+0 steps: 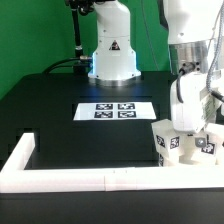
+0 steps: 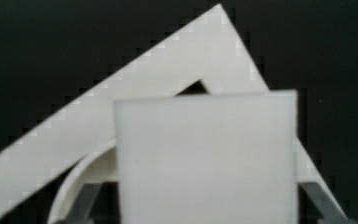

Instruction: Assemble stool

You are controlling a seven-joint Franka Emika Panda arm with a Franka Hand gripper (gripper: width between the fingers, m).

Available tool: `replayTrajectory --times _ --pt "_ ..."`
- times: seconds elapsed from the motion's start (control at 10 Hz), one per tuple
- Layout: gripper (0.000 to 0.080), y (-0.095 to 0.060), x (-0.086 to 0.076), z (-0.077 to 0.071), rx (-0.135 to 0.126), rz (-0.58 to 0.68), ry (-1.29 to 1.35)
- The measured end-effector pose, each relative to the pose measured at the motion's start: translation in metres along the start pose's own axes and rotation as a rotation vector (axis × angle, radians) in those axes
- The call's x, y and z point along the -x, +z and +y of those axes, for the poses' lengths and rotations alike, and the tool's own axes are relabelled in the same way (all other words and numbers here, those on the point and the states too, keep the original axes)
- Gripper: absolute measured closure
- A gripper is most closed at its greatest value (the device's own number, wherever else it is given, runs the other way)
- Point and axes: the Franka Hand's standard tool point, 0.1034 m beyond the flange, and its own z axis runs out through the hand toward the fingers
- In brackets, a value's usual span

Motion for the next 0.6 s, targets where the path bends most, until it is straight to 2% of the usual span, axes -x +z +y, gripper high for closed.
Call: replayTrajectory --times 0.1,0.2,0.6 --pt "0.0462 -0.0005 0.0023 0.0046 -0.048 -0.02 -0.016" --pt "0.0462 -0.0007 0.0014 0.0057 -0.042 -0.019 0.001" --pt "0.0462 -0.0004 0.0011 0.0061 -0.043 -0.031 0.015"
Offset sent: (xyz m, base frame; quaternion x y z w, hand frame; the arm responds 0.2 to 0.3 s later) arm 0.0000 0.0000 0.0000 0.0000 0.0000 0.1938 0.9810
